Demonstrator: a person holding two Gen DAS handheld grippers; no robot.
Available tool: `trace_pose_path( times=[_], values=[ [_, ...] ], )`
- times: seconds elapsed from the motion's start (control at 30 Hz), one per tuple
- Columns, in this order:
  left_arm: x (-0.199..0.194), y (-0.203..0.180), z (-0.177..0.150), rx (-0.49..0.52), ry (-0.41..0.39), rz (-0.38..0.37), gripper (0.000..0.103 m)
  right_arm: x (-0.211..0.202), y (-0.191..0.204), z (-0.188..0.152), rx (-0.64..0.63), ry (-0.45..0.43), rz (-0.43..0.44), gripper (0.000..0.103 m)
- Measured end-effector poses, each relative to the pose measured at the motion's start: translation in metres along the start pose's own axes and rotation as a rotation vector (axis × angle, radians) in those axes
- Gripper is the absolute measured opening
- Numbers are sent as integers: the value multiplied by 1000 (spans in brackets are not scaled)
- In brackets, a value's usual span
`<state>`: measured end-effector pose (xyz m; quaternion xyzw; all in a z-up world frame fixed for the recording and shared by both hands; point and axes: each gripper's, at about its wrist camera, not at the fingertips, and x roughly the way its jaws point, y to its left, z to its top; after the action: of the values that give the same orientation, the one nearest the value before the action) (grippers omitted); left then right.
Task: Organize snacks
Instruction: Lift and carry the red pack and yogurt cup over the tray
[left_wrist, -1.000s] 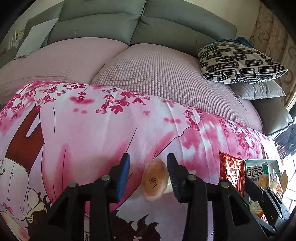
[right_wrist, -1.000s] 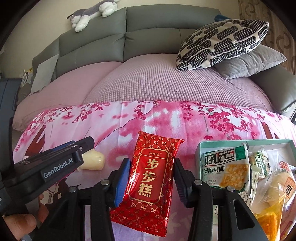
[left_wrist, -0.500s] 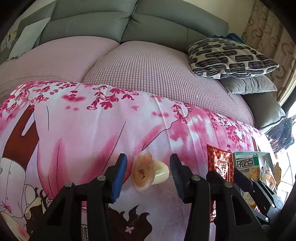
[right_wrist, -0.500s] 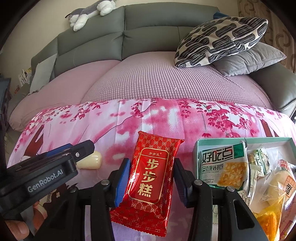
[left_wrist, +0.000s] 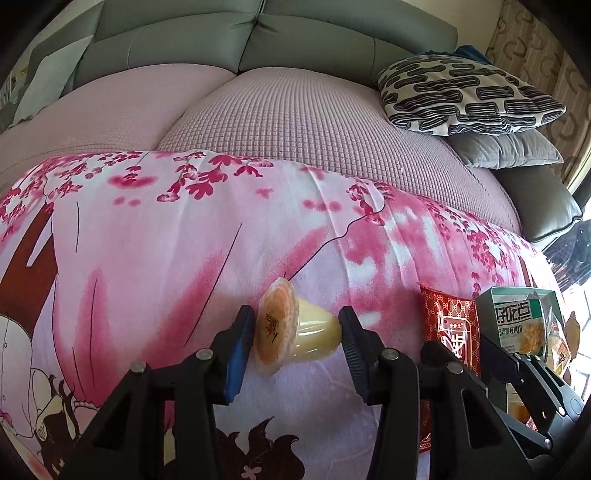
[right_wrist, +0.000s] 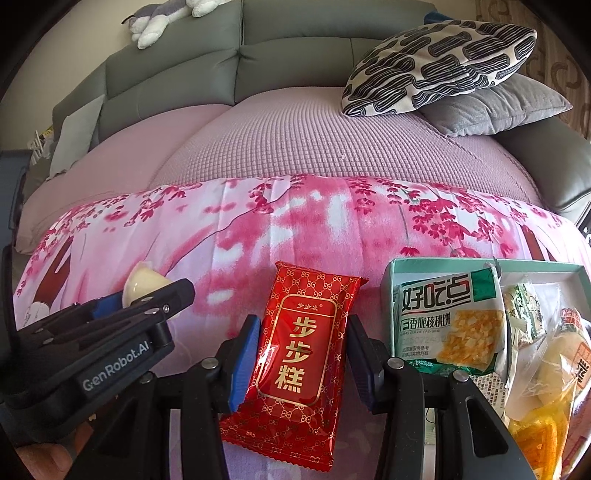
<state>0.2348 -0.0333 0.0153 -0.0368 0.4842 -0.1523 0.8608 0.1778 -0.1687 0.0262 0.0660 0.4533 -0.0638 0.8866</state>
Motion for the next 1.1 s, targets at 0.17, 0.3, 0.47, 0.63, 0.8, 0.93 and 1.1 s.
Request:
trace_pose_path(
  times=[0.17,0.3,0.47,0.63,0.8,0.93,1.1],
  values=[
    [-2,-1,3,-8,-15,-5,46,-1,0,1,1,-2,-1,49],
    [-7,4,5,-29,-32,0,45,-3,1,2,-1,-7,2,49],
    [-18,10,9,-48,-66,0,40,-11,3,3,-6,-28,10,49],
    [-27,14,10,-58,-90,-3,39,-18,4,5,-9,-46,17,49],
    [-19,13,7,-59,-66,4,39,-17,3,5,-7,-42,16,49],
    [-24,12,6,-56,-79,-3,39,-17,2,5,-3,-43,17,49],
    [-32,13,8,-62,-104,-7,39,-20,3,5,-3,-51,21,49]
  ],
)
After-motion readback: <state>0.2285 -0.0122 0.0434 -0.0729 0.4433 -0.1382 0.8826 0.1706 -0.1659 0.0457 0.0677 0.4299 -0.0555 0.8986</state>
